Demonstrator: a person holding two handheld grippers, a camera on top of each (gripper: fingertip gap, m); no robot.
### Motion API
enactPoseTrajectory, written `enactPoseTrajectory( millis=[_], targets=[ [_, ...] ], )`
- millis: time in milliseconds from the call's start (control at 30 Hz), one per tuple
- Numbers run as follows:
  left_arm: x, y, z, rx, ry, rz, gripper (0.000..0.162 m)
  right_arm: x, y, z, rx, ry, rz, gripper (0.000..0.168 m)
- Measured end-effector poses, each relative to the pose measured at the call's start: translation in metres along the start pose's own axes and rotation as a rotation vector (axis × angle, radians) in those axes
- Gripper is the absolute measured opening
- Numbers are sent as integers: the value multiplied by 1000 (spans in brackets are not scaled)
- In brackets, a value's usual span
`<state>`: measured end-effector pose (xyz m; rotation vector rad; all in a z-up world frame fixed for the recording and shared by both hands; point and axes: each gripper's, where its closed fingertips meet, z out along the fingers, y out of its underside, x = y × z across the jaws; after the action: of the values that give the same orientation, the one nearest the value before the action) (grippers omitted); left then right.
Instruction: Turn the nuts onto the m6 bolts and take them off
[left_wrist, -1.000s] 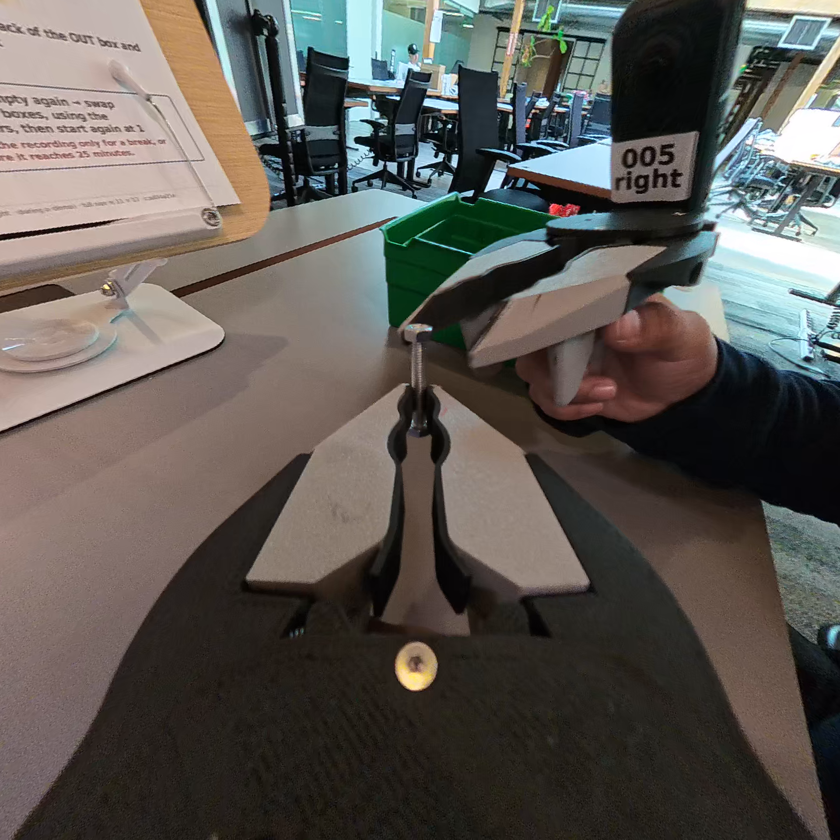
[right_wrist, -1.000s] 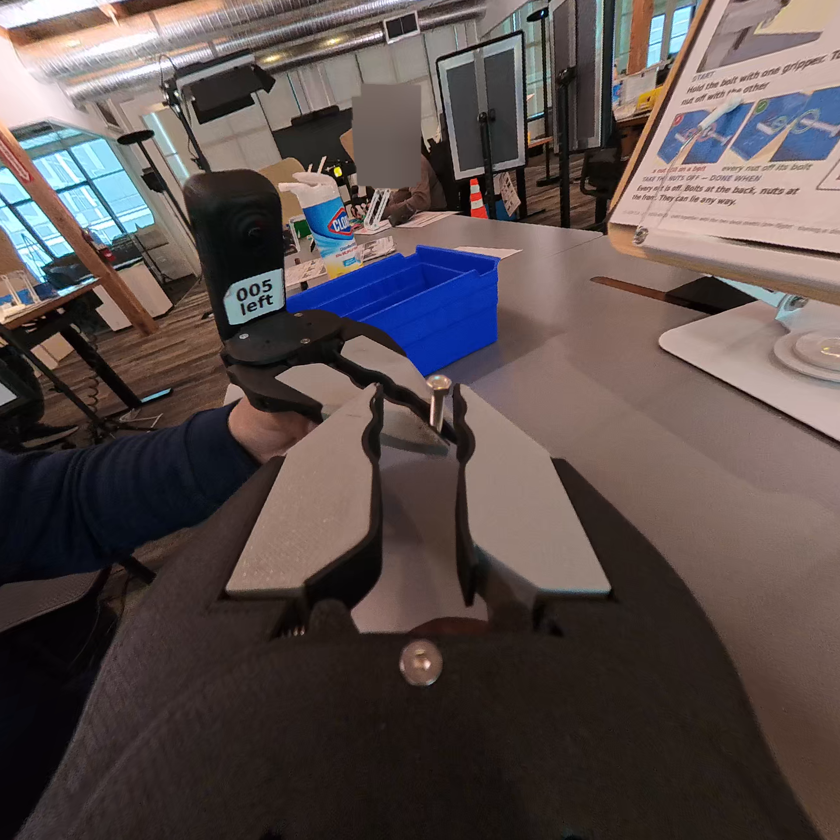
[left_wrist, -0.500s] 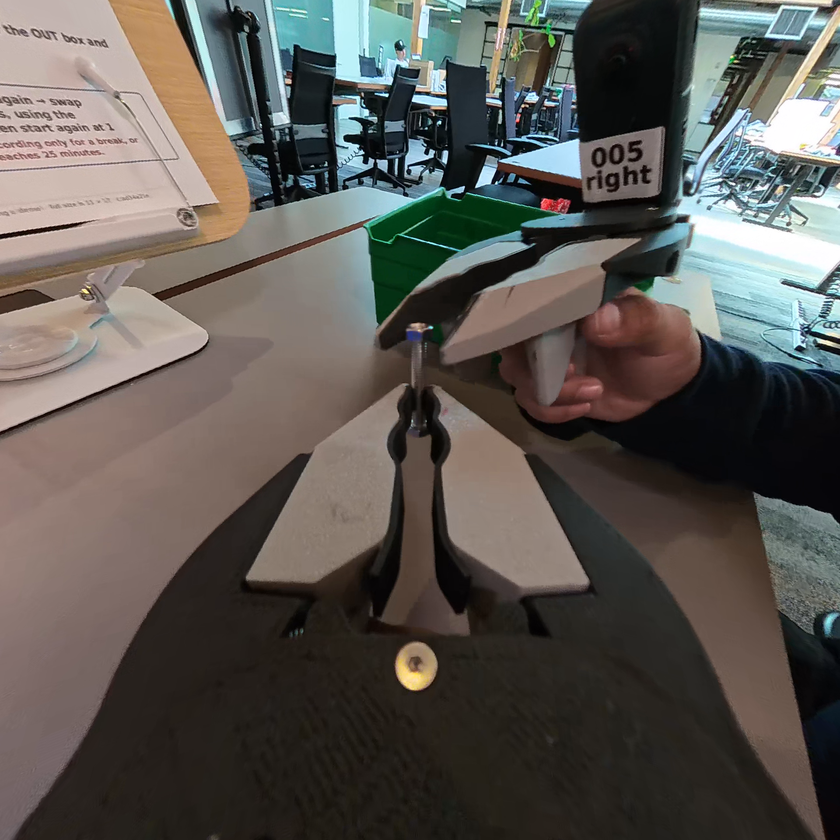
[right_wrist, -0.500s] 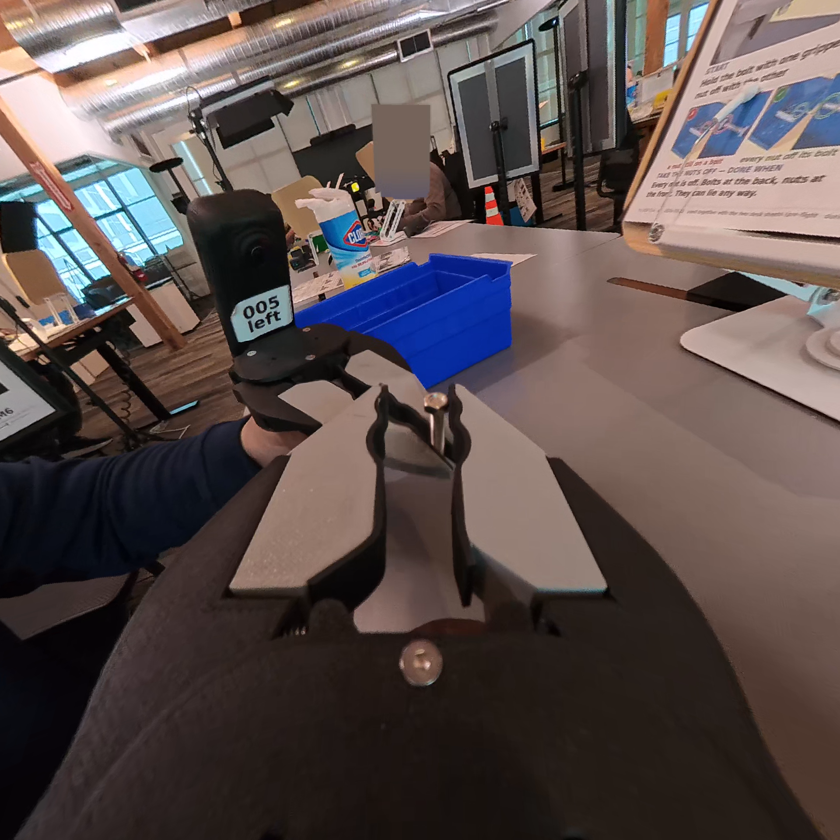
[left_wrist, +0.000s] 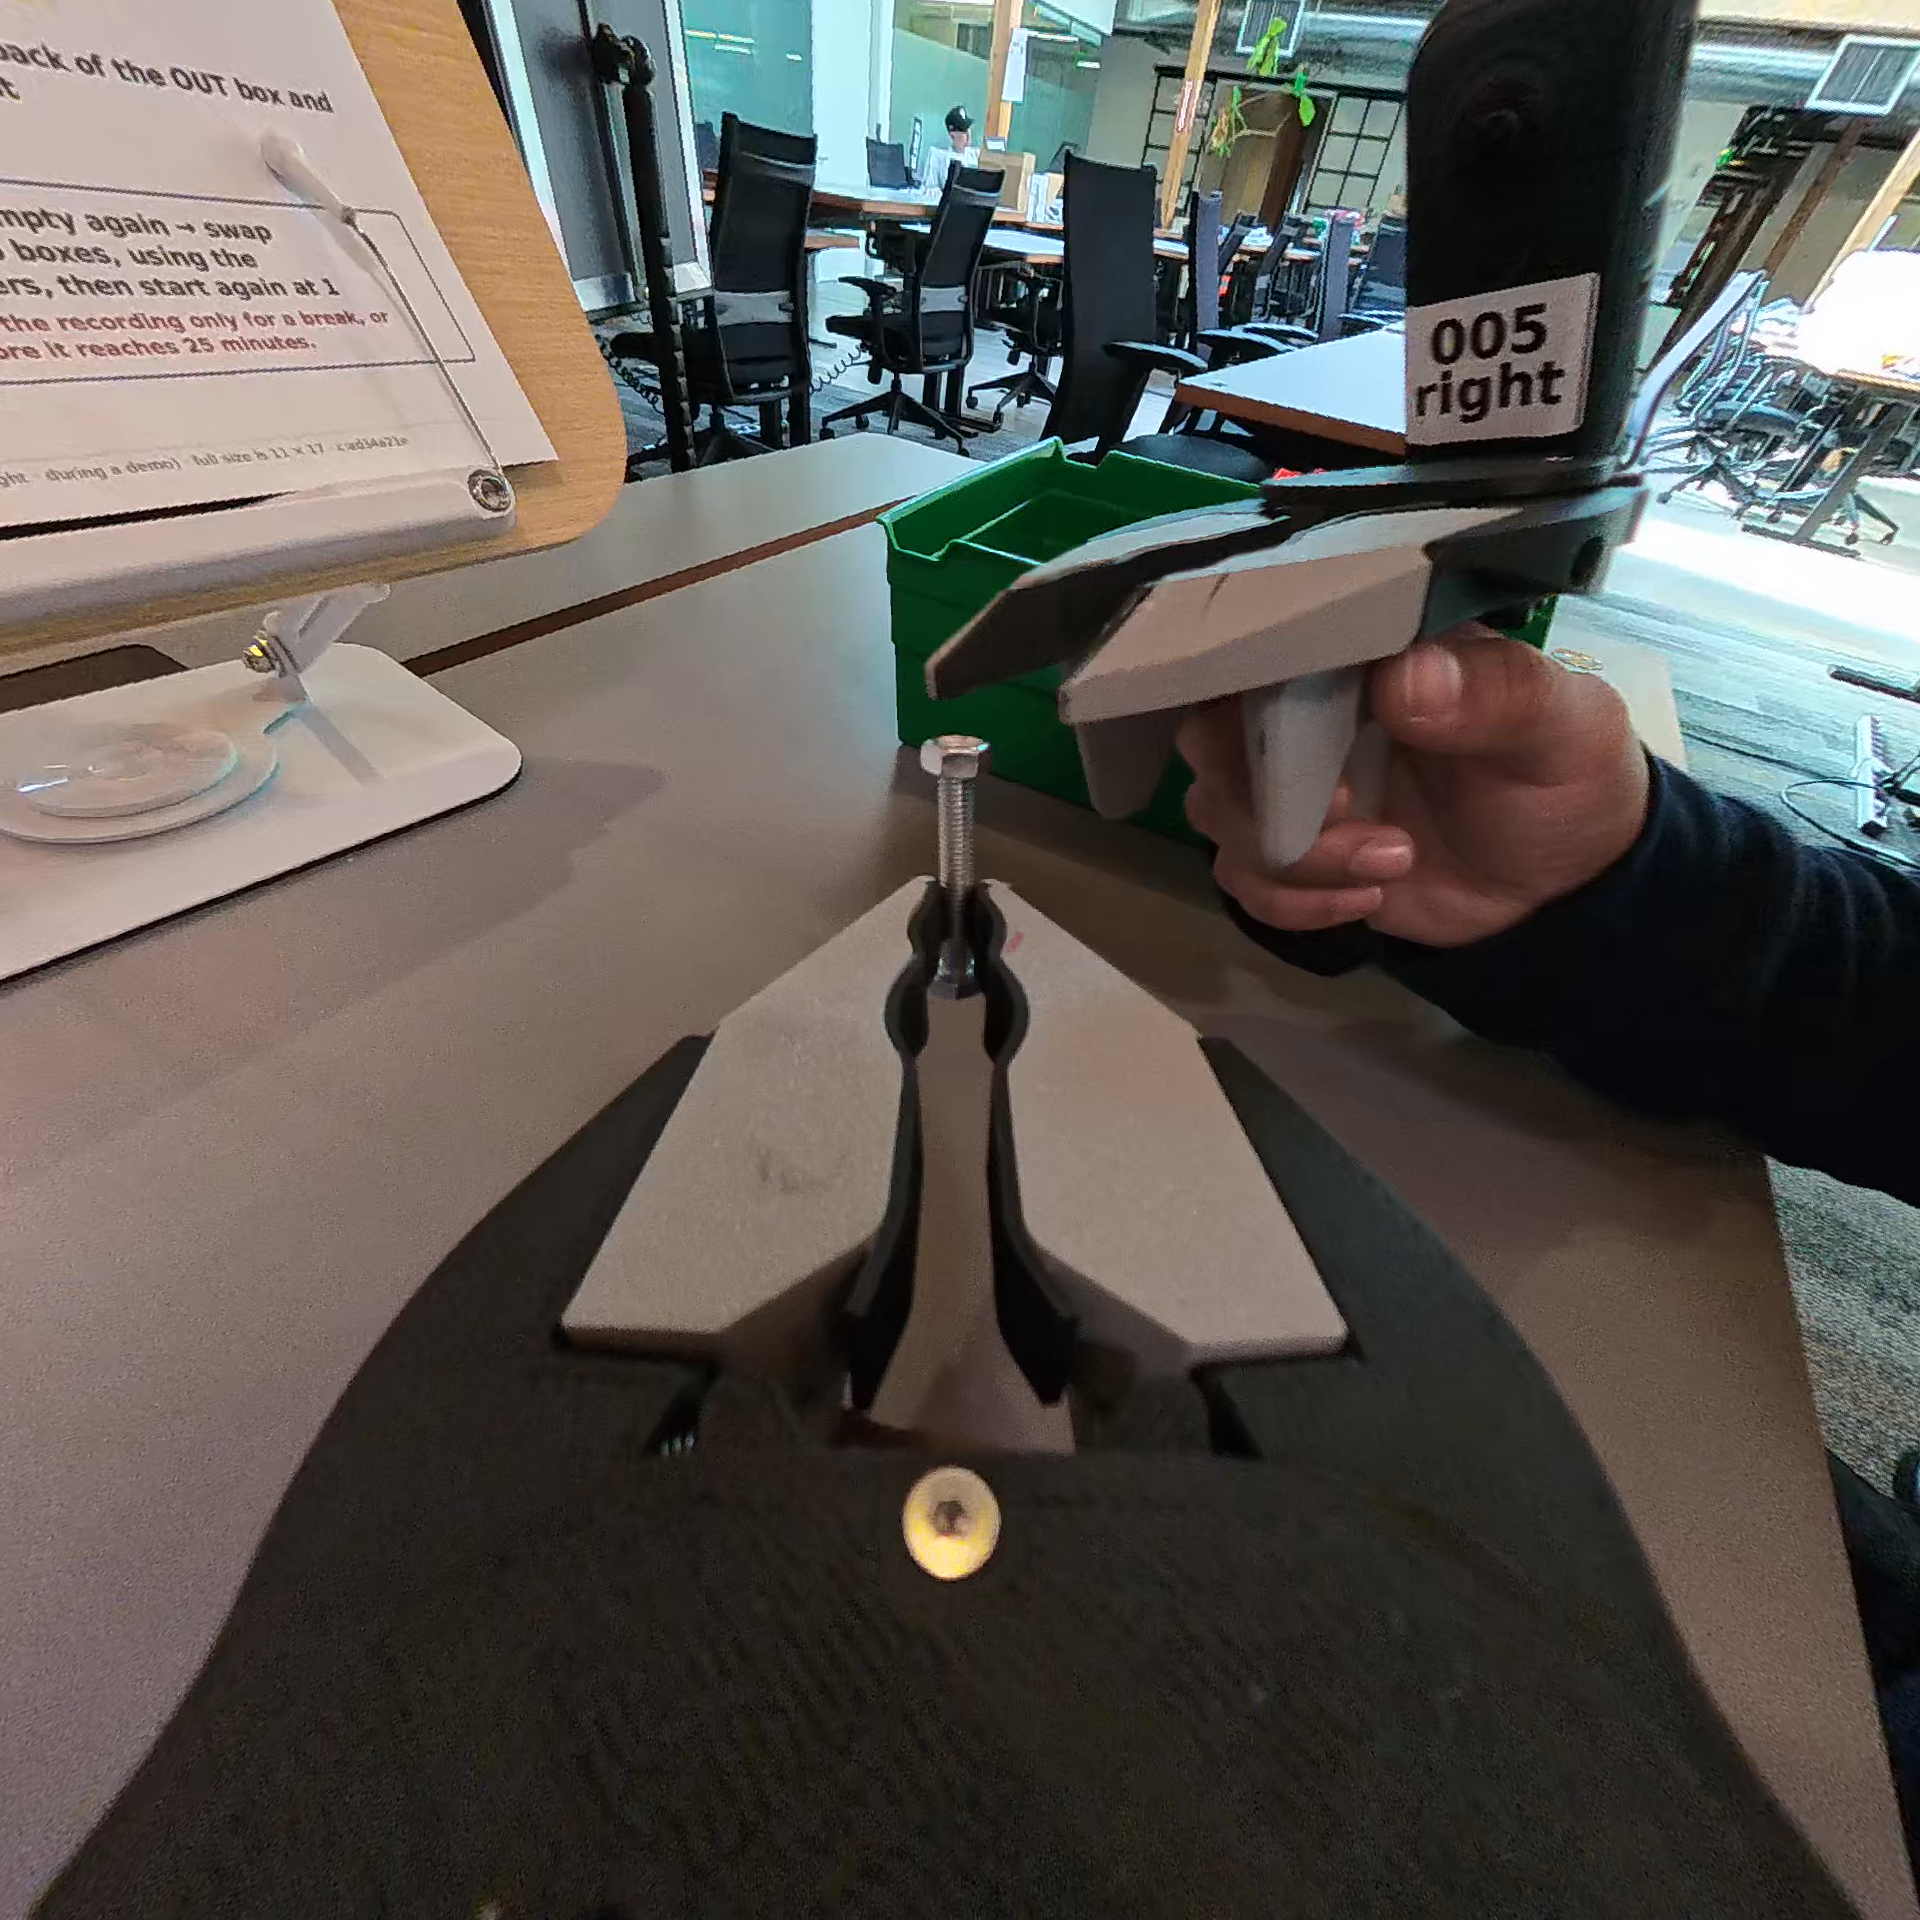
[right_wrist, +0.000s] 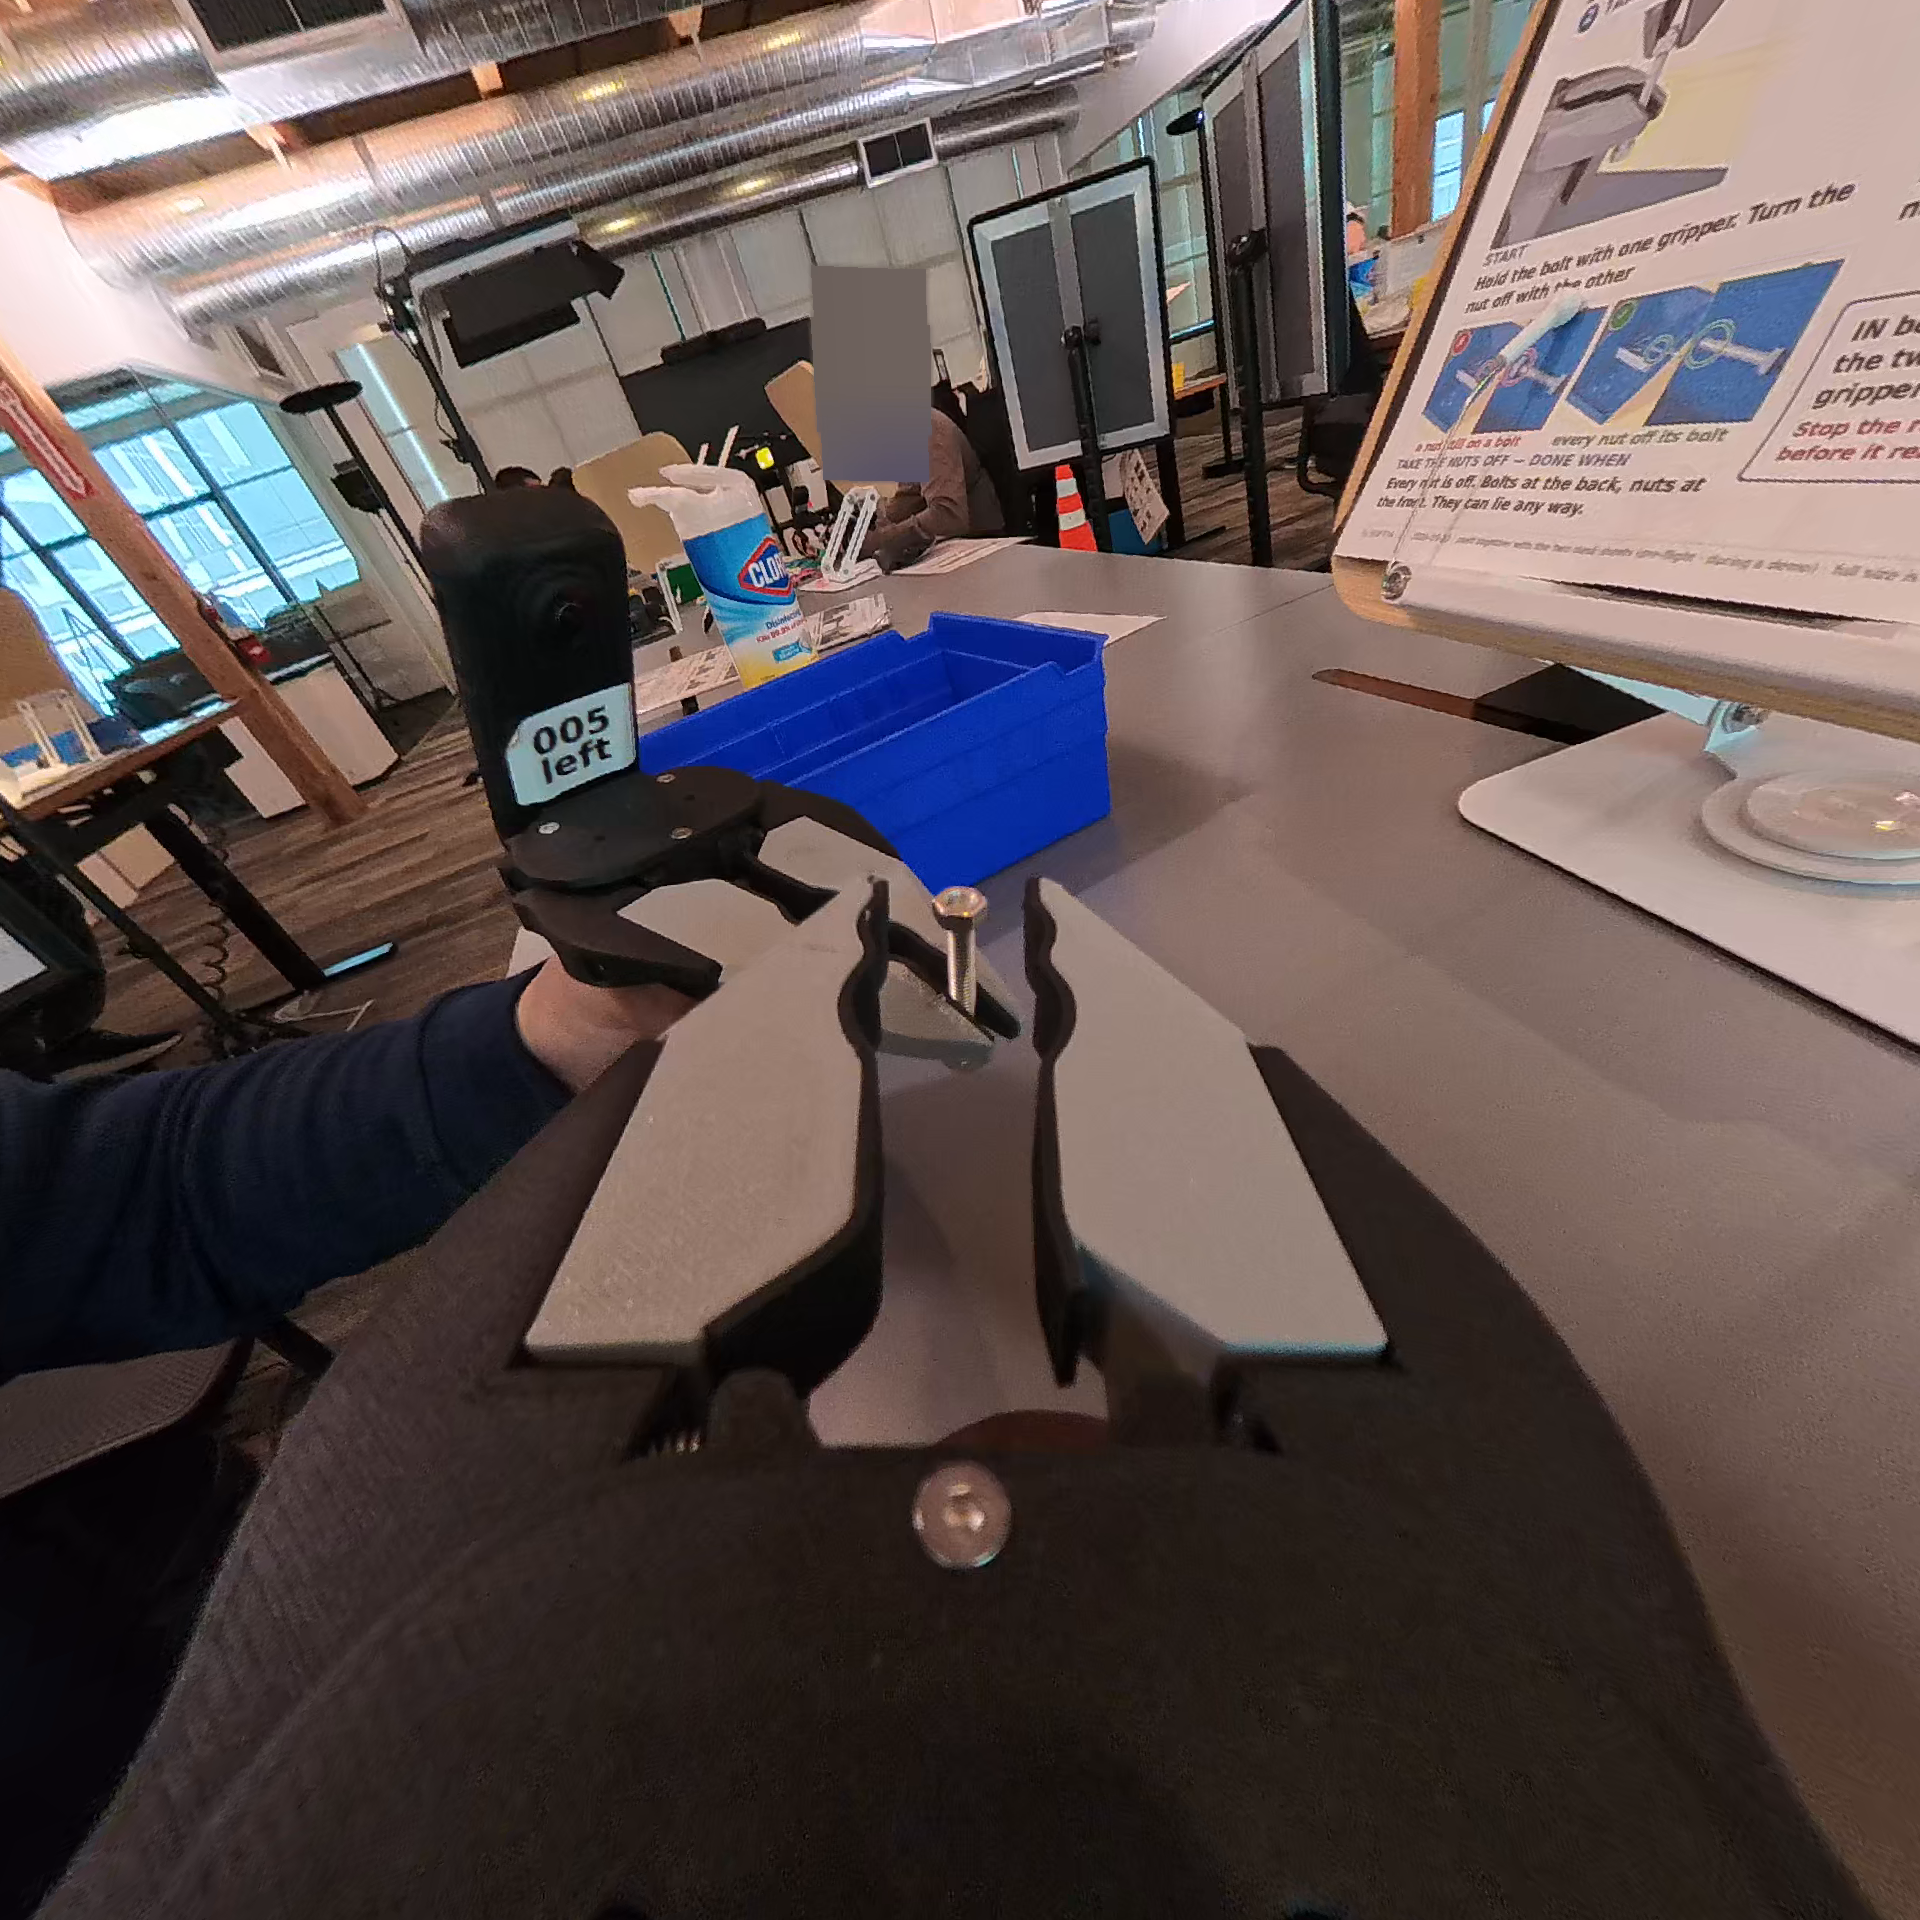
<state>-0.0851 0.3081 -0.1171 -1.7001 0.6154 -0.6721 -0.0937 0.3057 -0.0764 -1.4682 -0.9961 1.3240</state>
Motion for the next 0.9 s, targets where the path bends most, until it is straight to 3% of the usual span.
enactPoseTrajectory(
  millis=[400, 633, 900],
  targets=[
    [15, 2, 6, -12, 45, 21, 2, -9, 12, 13, -39, -26, -5, 21],
    [-1, -2, -1, 8, -5, -3, 2, 4, 0, 0, -1, 27, -9, 23],
    [-1, 2, 1, -7, -2, -1, 2, -4, 11, 10, -44, 25, -45, 20]
  ],
)
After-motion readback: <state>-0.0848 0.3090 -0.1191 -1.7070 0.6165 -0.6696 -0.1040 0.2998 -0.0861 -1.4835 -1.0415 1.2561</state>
